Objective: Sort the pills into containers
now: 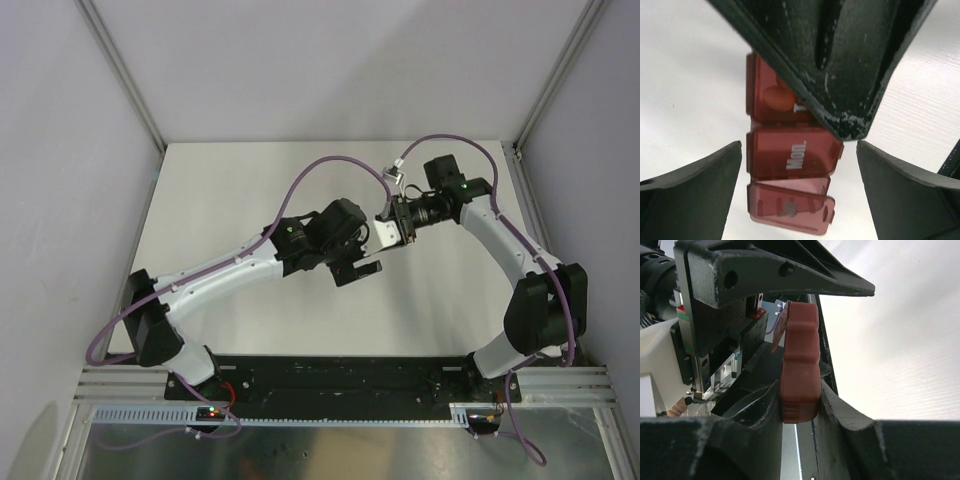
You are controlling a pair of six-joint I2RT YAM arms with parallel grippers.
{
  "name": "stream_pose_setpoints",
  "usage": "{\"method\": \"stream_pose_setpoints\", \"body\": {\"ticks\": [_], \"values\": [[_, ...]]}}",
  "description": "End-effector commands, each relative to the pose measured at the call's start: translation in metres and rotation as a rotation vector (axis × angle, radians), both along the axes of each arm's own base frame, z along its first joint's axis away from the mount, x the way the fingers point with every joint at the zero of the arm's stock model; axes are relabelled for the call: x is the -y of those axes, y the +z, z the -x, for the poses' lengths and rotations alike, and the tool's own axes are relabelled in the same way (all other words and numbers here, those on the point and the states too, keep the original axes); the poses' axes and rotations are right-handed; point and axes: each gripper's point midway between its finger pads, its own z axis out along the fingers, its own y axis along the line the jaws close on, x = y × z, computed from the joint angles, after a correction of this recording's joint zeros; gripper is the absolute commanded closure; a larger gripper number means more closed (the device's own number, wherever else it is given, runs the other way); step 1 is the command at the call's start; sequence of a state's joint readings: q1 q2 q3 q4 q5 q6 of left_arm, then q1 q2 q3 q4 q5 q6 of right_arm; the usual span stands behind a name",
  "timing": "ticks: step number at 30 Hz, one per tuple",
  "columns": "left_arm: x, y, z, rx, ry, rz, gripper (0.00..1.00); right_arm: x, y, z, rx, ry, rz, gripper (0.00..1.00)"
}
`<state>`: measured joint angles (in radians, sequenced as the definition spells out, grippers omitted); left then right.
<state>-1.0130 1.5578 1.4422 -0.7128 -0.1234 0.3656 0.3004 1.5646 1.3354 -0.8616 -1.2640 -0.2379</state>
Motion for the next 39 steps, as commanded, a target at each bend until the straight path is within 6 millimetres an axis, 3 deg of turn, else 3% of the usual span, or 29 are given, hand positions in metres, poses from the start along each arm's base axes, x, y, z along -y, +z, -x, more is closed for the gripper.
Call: {"method": "stream_pose_setpoints", "body": {"ticks": [1,7,16,22,39], "values": [[0.0,0.042,0.001,0.035,-0.004,0.125,0.01,0.004,0.017,0.002,0.057,-0.003,-0.04,1.0],[-0.013,0.068,0.01,-0.024,-0.044,0.254,0.0,0.01,0.022,-0.001,0.093,-0.035,-0.028,1.0],[-0.026,0.095,0.053,-0.216,-0.237,0.421,0.01,0.015,0.03,-0.001,0.147,-0.057,-0.019,1.0],[-0.024,0.111,0.049,-0.407,-0.253,0.557,0.02,0.014,0.039,0.008,0.181,-0.04,-0.038,1.0],[0.003,0.104,0.041,-0.598,-0.292,0.595,0.2,0.007,0.041,0.022,0.216,0.005,-0.036,1.0]]}}
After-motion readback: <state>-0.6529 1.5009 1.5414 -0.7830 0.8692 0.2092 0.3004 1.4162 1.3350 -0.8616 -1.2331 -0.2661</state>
